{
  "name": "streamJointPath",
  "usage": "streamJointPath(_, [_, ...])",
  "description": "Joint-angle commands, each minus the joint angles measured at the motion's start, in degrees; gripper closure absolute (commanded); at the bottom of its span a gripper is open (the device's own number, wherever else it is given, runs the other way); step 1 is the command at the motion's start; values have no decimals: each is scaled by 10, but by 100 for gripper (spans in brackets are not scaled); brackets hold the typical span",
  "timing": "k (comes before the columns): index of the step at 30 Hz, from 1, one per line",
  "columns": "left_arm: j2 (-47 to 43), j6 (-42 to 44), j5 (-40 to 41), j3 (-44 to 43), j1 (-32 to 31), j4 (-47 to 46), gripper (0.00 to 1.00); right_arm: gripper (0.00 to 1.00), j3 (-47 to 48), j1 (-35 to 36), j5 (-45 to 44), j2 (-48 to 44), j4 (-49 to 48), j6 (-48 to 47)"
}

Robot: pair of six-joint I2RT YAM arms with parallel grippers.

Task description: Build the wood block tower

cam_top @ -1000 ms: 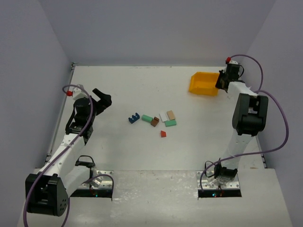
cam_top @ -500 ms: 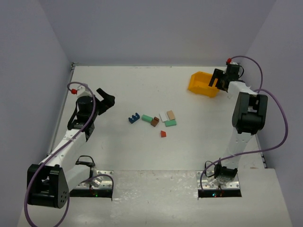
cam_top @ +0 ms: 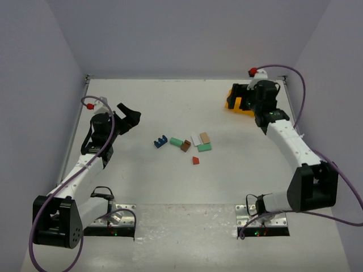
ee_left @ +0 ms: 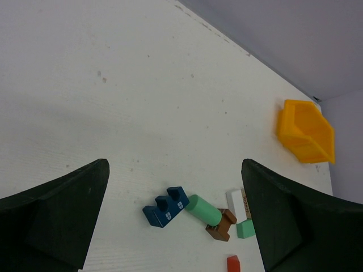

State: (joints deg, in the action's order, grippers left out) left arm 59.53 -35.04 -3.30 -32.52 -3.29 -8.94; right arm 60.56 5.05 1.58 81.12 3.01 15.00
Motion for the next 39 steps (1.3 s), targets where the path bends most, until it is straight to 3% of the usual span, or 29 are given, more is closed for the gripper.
streamJointPath(1, [-4,-8,-41,-5,4,-58,0,1,-91,119,-34,-50,-14,-31])
streamJointPath(5, [4,-6,-72,-2,4,-66,0,1,-143,202,-42,-46,-26,-38])
streamJointPath(9, [8,-2,-80,1,4,-65,0,1,-123,249,-82,32,-37,-46])
streamJointPath(16, [1,0,-70,8,4,-60,0,3,-60,261,-133,161,-36,-24])
streamJointPath(20, [2,0,-67,10,4,-60,0,18,-47,261,-181,195,-33,-4])
streamJointPath(28, [8,-1,-65,8,4,-60,0,31,-48,261,-175,226,-36,-2])
streamJointPath(30, [7,-1,-63,7,4,-59,0,44,-50,261,-173,233,-37,-3])
streamJointPath(39, [-2,0,-65,6,4,-51,0,74,-53,261,-135,228,-49,-45])
